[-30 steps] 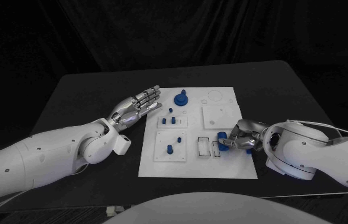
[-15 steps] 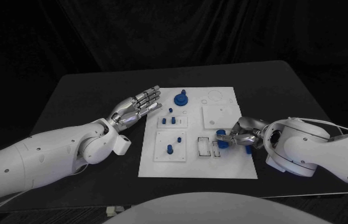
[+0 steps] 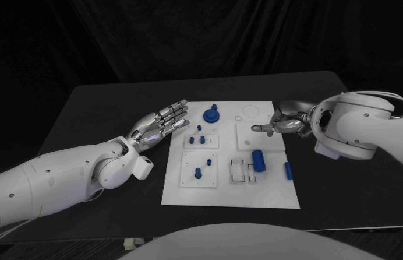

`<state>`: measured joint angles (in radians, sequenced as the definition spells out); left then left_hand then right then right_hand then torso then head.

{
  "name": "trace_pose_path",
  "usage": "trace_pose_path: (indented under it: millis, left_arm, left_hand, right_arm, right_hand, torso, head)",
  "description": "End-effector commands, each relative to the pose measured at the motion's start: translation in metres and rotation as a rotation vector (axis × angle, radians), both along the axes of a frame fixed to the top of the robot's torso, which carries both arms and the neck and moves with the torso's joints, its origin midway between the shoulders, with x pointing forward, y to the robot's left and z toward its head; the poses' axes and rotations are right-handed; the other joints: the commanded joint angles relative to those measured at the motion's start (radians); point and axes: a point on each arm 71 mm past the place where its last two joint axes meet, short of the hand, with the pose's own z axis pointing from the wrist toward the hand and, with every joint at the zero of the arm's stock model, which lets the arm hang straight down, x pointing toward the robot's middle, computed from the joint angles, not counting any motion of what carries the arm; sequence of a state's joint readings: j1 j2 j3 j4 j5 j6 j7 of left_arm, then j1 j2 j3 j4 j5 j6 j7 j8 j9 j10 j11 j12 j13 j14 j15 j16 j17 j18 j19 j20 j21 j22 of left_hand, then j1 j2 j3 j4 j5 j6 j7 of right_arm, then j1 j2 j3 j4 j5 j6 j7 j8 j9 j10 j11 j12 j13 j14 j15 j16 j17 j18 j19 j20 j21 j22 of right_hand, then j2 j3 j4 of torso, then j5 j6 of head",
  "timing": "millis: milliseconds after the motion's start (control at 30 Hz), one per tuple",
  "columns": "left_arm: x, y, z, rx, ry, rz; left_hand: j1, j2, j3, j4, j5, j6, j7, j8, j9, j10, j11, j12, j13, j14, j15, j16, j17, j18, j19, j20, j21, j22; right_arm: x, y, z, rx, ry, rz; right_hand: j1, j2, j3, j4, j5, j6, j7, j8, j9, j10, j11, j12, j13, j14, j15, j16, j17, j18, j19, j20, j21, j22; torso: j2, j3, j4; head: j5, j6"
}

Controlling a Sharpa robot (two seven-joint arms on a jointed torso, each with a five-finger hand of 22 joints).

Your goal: Assemble the parts on the task board

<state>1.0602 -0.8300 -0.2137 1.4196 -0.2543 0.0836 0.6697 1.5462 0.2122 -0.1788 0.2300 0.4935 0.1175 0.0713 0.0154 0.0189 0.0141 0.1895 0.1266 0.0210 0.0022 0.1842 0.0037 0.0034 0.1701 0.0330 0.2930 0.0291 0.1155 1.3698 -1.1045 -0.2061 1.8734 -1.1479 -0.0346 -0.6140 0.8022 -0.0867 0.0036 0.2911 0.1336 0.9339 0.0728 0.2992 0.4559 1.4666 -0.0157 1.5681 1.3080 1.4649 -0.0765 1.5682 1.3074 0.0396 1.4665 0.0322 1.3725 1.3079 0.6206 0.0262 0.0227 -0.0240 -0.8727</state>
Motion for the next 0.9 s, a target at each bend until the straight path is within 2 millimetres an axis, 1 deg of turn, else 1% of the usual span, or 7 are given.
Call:
trace_pose_path:
  millis: [33, 200, 400, 500, 533, 633, 900]
  left_arm:
    - [-0.001, -0.001, 0.001, -0.014, 0.003, -0.004]
    - [0.000, -0.002, 0.000, -0.014, 0.005, -0.007]
    - [0.000, -0.003, 0.000, -0.014, 0.006, -0.010]
    - [0.000, -0.003, 0.000, -0.016, 0.002, -0.008]
    - [0.000, -0.003, 0.001, -0.017, 0.000, -0.006]
    - [-0.001, -0.002, 0.002, -0.023, -0.012, 0.001]
    - [-0.001, 0.002, 0.006, -0.040, -0.065, 0.042]
  left_hand:
    - [0.010, -0.001, 0.001, -0.005, 0.004, 0.002, 0.014, 0.006, 0.002, -0.002, 0.000, 0.007, 0.001, 0.002, 0.004, 0.001, -0.001, -0.008, 0.007, 0.001, 0.004, 0.001]
    - [0.008, -0.001, 0.004, -0.009, 0.003, 0.020, 0.052, 0.009, 0.004, -0.003, -0.017, 0.010, 0.001, 0.002, -0.002, 0.001, -0.001, -0.013, 0.007, 0.001, 0.004, 0.001]
    - [0.008, -0.001, 0.006, -0.011, 0.004, 0.035, 0.067, 0.012, 0.006, -0.002, -0.022, 0.012, 0.002, 0.002, -0.006, 0.001, -0.001, -0.014, 0.008, 0.001, 0.004, 0.000]
    - [0.008, -0.001, 0.007, -0.012, 0.004, 0.038, 0.069, 0.013, 0.007, -0.002, -0.019, 0.015, 0.002, 0.001, -0.009, 0.000, -0.001, -0.015, 0.008, 0.001, 0.004, 0.000]
    - [0.008, -0.001, 0.007, -0.012, 0.004, 0.038, 0.069, 0.013, 0.007, -0.002, -0.019, 0.015, 0.002, 0.001, -0.009, 0.000, -0.001, -0.015, 0.008, 0.001, 0.004, 0.000]
    - [0.008, -0.002, 0.007, -0.014, 0.004, 0.039, 0.066, 0.012, 0.007, -0.001, -0.015, 0.017, 0.002, 0.001, -0.012, 0.000, -0.001, -0.015, 0.007, 0.000, 0.004, -0.001]
    - [0.006, -0.007, 0.005, -0.014, 0.004, 0.044, 0.054, 0.012, 0.007, 0.002, -0.014, 0.026, 0.003, -0.001, -0.021, -0.002, -0.002, -0.015, 0.004, -0.003, 0.002, -0.007]
  right_arm:
    - [0.004, 0.003, -0.002, -0.042, 0.165, 0.051]
    - [0.022, 0.009, 0.001, -0.089, 0.220, 0.092]
    - [0.046, 0.018, -0.001, -0.208, 0.279, 0.161]
    - [0.054, 0.021, -0.003, -0.249, 0.299, 0.181]
    - [0.056, 0.022, -0.004, -0.259, 0.306, 0.186]
    - [0.059, 0.025, -0.005, -0.280, 0.332, 0.202]
    - [0.059, 0.033, -0.007, -0.298, 0.376, 0.241]
  right_hand:
    - [0.002, 0.007, -0.008, 0.000, -0.007, -0.008, 0.000, 0.006, 0.001, 0.104, 0.008, 0.003, 0.263, 0.103, 0.006, -0.003, 0.254, 0.008, 0.024, 0.006, -0.005, 0.199]
    - [0.038, 0.032, -0.026, -0.002, 0.057, -0.006, 0.000, 0.015, 0.007, 0.104, 0.009, 0.003, 0.263, 0.104, 0.007, -0.003, 0.254, 0.009, 0.023, 0.008, -0.007, 0.199]
    - [0.128, 0.044, -0.030, -0.033, 0.265, 0.051, -0.014, 0.031, 0.017, 0.104, 0.000, 0.003, 0.263, 0.105, 0.001, 0.000, 0.258, 0.005, 0.031, 0.004, 0.008, 0.204]
    - [0.136, 0.044, -0.037, -0.034, 0.255, 0.066, -0.018, 0.023, 0.015, 0.104, -0.004, 0.003, 0.263, 0.104, -0.004, -0.003, 0.254, -0.002, 0.045, 0.000, 0.041, 0.214]
    - [0.137, 0.049, -0.049, -0.030, 0.167, 0.106, -0.027, 0.017, 0.007, 0.104, -0.014, 0.003, 0.263, 0.101, -0.012, -0.010, 0.242, -0.008, 0.056, -0.007, 0.066, 0.222]
    - [0.136, 0.063, -0.065, -0.025, 0.103, 0.155, -0.037, -0.007, -0.016, 0.104, -0.021, 0.003, 0.263, 0.100, -0.018, -0.012, 0.238, -0.007, 0.056, -0.015, 0.064, 0.220]
    - [0.134, 0.081, -0.093, -0.018, 0.071, 0.212, -0.045, -0.045, -0.052, 0.104, -0.029, 0.003, 0.263, 0.098, -0.026, -0.018, 0.227, -0.006, 0.053, -0.022, 0.057, 0.218]
  torso:
    - [0.000, 0.0001, 0.0014]
    - [0.000, 0.0000, 0.0018]
    - [0.000, 0.0002, 0.0015]
    - [0.001, 0.0003, 0.0013]
    - [0.001, 0.0002, 0.0009]
    - [0.000, -0.0002, 0.0001]
    - [0.001, 0.0002, 0.0012]
  head:
    - [0.003, 0.000]
    - [-0.001, 0.000]
    - [0.003, 0.000]
    - [0.001, 0.000]
    - [0.001, 0.000]
    - [0.004, 0.000]
    - [0.000, 0.000]
